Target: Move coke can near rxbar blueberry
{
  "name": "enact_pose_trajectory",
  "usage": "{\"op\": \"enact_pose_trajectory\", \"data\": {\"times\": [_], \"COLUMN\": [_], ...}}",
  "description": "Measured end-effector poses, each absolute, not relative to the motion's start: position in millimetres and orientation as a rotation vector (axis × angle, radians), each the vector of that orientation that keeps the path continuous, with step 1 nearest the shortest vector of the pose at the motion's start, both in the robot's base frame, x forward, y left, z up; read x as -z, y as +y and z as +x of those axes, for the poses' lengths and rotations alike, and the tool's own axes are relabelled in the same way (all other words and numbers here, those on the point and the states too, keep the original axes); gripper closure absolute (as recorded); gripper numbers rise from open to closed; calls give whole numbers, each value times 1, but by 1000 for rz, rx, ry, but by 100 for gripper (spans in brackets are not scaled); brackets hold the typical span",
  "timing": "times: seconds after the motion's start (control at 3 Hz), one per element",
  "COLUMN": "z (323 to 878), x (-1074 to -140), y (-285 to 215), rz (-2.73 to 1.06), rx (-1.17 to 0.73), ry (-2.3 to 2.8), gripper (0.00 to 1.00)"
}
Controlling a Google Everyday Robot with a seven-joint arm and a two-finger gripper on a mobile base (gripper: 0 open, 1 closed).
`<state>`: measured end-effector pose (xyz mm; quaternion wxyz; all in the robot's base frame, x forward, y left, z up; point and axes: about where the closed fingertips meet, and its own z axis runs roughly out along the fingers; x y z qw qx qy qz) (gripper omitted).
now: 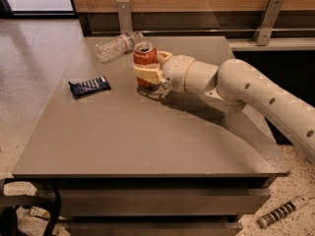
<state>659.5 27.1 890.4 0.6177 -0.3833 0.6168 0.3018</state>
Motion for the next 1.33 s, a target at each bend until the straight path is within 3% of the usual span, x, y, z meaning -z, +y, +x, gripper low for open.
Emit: {"op": "enact_pose_trajectory", "data": {"times": [0.67,1.33], "z": [634,635], "x": [-893,-881], "y": [75,88], "rz": [-997,-976], "rx": [-746,-830], "ry": [1388,1331], "gripper": [100,100]}}
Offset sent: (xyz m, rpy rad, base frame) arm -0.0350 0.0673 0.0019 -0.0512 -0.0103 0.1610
